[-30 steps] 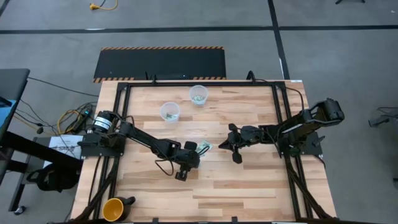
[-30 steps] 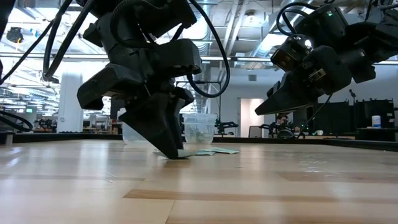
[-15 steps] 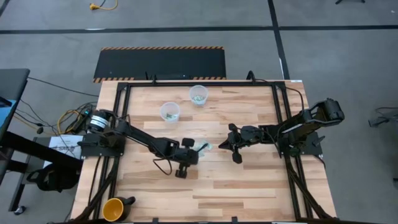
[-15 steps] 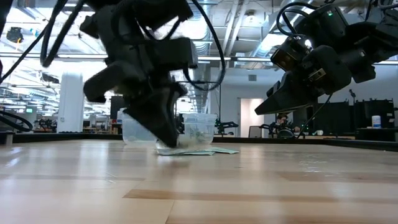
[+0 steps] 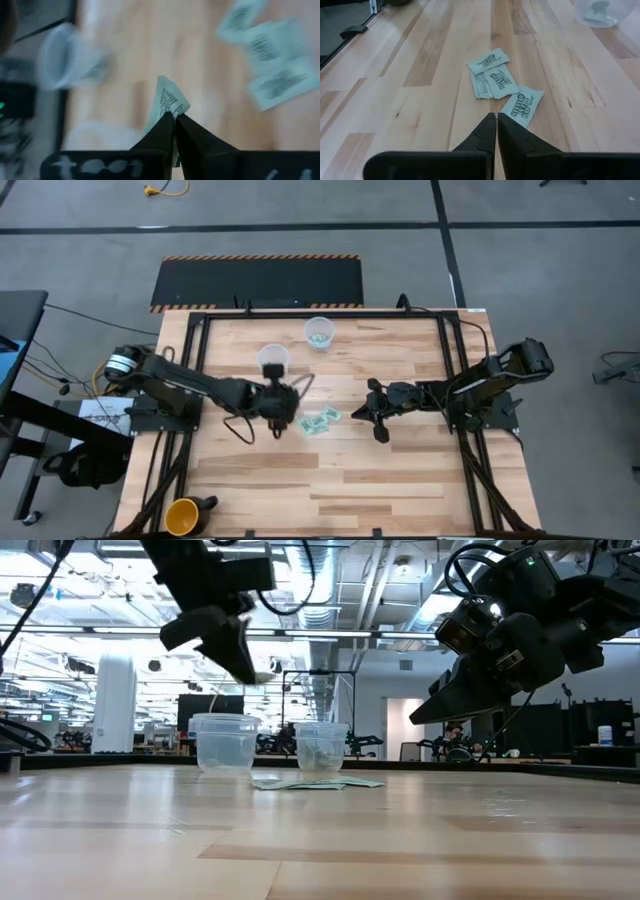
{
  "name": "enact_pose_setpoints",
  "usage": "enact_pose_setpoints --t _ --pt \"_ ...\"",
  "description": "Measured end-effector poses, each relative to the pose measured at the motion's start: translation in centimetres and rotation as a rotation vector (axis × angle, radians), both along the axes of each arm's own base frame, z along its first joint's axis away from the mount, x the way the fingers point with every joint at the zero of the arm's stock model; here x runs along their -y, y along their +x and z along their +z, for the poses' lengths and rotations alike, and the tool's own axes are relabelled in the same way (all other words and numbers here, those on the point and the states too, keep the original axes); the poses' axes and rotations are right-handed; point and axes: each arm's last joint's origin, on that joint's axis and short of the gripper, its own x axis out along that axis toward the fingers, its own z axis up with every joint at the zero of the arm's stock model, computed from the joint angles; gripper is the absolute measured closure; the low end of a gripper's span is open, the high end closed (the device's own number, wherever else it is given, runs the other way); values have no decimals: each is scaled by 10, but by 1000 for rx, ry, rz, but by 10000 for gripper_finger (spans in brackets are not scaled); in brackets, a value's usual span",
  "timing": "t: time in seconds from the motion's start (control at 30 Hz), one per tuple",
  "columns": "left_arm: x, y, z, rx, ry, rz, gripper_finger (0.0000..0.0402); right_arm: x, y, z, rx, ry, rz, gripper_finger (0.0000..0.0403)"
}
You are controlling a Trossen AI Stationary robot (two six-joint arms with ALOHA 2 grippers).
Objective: Pick and place items into bin
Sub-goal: Put the stevia packet into the bottom transparent bin
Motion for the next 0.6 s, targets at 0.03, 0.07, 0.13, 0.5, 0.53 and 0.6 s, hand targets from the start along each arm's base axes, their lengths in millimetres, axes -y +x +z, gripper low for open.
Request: enact_pose_setpoints --t 0.03,0.07,0.13,0.5,0.53,0.6 --pt "-6 -4 5 1 21 30 400 0 0 0 0 0 0 393" --pt "-11 -8 10 4 38 58 400 0 0 0 0 0 -1 393" --pt "-24 -16 19 5 57 113 400 0 0 0 0 0 0 393" --pt "-86 -36 20 -107 50 312 400 0 0 0 0 0 0 393" --pt "-90 -37 19 -115 34 319 400 0 0 0 0 0 0 393" --pt "-97 -39 16 -123 10 340 400 0 0 0 0 0 0 393"
